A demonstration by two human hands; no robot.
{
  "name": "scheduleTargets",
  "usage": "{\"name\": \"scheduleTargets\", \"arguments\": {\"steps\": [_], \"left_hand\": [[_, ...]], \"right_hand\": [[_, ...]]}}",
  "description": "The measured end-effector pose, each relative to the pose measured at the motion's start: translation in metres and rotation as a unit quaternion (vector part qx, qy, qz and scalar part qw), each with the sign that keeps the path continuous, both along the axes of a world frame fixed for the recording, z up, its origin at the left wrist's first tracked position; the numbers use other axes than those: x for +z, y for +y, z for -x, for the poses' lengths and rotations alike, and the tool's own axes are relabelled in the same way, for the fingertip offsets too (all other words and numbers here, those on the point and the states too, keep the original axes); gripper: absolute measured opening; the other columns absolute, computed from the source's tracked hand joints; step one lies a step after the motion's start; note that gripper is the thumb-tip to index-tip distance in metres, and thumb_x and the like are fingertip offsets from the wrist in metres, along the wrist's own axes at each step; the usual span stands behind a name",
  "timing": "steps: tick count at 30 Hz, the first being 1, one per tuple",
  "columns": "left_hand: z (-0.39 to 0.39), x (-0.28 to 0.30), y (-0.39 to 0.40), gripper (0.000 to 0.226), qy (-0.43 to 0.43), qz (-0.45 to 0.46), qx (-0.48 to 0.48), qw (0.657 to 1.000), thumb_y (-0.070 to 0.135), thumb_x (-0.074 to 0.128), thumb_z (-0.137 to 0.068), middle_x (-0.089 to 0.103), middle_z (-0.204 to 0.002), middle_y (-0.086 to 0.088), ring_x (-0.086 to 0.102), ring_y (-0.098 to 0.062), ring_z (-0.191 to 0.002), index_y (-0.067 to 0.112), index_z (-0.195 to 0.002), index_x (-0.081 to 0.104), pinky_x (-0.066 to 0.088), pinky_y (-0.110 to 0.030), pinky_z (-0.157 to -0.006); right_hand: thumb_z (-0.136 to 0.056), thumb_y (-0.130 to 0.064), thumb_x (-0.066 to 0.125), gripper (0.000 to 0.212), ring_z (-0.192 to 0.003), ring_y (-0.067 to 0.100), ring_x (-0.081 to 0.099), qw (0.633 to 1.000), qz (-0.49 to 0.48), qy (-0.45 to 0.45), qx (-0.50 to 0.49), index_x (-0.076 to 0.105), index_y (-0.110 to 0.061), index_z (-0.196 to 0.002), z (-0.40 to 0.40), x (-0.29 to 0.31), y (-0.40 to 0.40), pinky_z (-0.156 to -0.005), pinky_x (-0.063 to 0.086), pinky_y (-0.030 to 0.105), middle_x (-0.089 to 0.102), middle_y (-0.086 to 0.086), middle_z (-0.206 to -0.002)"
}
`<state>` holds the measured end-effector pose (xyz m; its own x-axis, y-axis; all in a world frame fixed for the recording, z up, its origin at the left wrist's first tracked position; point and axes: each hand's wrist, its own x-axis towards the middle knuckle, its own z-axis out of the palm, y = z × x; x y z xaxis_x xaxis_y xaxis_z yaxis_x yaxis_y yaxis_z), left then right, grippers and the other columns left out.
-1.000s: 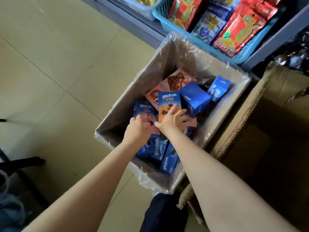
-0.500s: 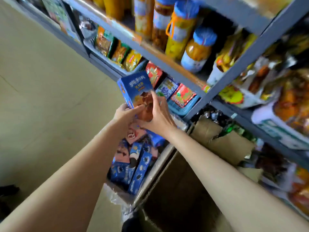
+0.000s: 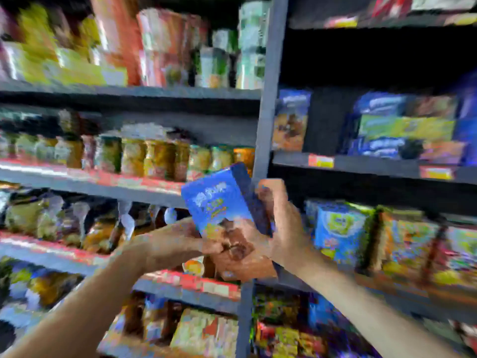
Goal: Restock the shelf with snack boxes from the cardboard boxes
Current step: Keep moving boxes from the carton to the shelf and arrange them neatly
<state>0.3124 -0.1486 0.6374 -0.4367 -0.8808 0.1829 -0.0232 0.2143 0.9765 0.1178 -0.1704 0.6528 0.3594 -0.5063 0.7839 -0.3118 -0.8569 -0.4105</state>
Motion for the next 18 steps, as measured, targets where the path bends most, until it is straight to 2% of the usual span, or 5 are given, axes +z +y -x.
{"name": "scheduleTargets", "arguments": {"steps": [2,4,9,13,18], "left_hand": [[0.035,0.06,-0.008,0.044,-0.022,0.063,0.002,0.998,0.025,0.091,-0.044,0.074,-0.091,0.001,0.068,-0.009,-0.086,0.023,-0.085,0.077,0.053,-0.016,-0.075],[0.073,0.102,-0.015,0.038,-0.035,0.123,0.018,0.992,0.016,0.087,-0.055,0.073,-0.096,-0.002,0.067,-0.012,-0.091,0.017,-0.09,0.075,0.054,-0.019,-0.08],[0.145,0.15,-0.041,0.034,-0.047,0.252,0.158,0.954,-0.001,0.071,-0.076,0.069,-0.091,-0.002,0.066,-0.006,-0.076,0.007,-0.107,0.06,0.055,-0.021,-0.076],[0.178,0.158,-0.074,0.04,-0.118,0.345,0.317,0.875,0.01,0.064,-0.081,0.064,-0.104,-0.009,0.063,-0.029,-0.101,0.006,-0.12,0.054,0.05,-0.04,-0.089],[0.187,0.162,-0.114,0.042,-0.321,0.38,0.423,0.757,0.004,0.049,-0.088,0.041,-0.142,-0.006,0.042,-0.022,-0.129,0.008,-0.129,0.051,0.031,-0.023,-0.098]], "right_hand": [[-0.072,-0.045,0.06,0.036,-0.071,-0.003,0.055,0.998,0.046,-0.042,-0.014,0.037,-0.034,-0.098,0.038,0.051,0.006,-0.063,0.041,0.013,0.052,-0.015,-0.079],[-0.072,-0.036,0.073,0.048,-0.085,-0.006,0.055,0.996,0.057,-0.06,-0.038,0.036,-0.037,-0.102,0.076,0.088,0.008,-0.073,0.042,0.01,0.054,-0.025,-0.093],[-0.068,-0.031,0.082,0.077,-0.1,-0.007,0.048,0.985,0.083,-0.007,-0.151,0.034,-0.017,-0.128,0.141,0.136,-0.015,-0.078,0.036,0.007,0.049,-0.023,-0.11],[-0.069,-0.032,0.082,0.078,-0.107,0.018,0.054,0.974,0.091,-0.018,-0.208,0.037,-0.015,-0.131,0.156,0.154,-0.064,-0.071,0.032,0.019,0.059,-0.002,-0.118],[-0.073,-0.04,0.077,0.069,-0.111,0.03,0.055,0.968,-0.025,-0.004,-0.248,0.037,-0.01,-0.12,0.14,0.178,-0.147,-0.071,0.036,0.031,0.06,0.01,-0.116]]}}
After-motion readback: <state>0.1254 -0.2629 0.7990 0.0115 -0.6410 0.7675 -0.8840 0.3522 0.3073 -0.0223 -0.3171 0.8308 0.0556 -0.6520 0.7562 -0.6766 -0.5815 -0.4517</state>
